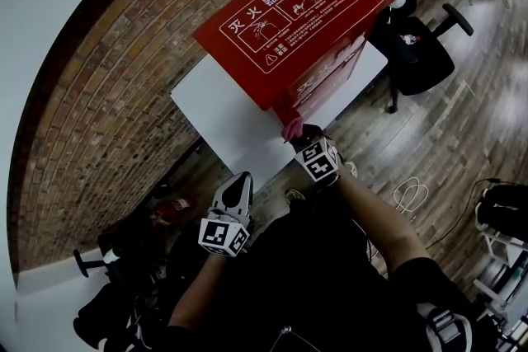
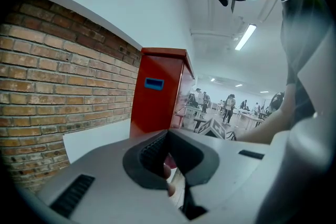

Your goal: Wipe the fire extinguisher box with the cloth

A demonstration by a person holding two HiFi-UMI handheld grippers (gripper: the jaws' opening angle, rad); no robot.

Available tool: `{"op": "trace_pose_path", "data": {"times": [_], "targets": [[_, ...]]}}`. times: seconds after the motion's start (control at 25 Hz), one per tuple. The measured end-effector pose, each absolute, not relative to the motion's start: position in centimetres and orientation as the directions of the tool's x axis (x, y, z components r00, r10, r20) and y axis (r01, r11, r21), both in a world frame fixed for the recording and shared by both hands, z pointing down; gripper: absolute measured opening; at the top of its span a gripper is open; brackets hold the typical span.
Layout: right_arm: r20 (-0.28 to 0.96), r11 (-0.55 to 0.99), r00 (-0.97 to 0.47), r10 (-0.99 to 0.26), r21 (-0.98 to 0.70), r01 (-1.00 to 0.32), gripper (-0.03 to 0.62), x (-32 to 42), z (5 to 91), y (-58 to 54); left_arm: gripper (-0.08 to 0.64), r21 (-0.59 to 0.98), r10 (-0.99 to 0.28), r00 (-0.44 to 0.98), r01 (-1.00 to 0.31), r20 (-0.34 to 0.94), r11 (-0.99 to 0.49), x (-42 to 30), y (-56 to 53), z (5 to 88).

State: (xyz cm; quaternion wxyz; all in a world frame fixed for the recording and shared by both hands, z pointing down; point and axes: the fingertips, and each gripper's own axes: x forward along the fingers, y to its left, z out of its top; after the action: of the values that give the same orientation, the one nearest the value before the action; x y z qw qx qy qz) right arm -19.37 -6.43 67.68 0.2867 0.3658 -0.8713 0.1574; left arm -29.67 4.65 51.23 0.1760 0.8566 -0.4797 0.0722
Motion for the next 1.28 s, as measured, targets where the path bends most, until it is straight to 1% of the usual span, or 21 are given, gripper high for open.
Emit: {"op": "trace_pose_path", "data": {"times": [0.6, 1.28], "targets": [[0.7, 0.668, -0.517, -0.493, -0.077, -0.741, 0.084, -19.4, 73.8, -6.3, 0.02, 0.217, -0.806, 0.494, -0.869, 0.327, -0.444, -31.5, 5.2, 52.1], [0.763, 0.648, -0.473, -0.44, -0.094, -0.756, 0.084, -19.2, 80.3, -6.3, 0.02, 0.197, -0.815, 0.449, -0.893, 0.366, -0.404, -33.5, 6.1, 53.0]]}}
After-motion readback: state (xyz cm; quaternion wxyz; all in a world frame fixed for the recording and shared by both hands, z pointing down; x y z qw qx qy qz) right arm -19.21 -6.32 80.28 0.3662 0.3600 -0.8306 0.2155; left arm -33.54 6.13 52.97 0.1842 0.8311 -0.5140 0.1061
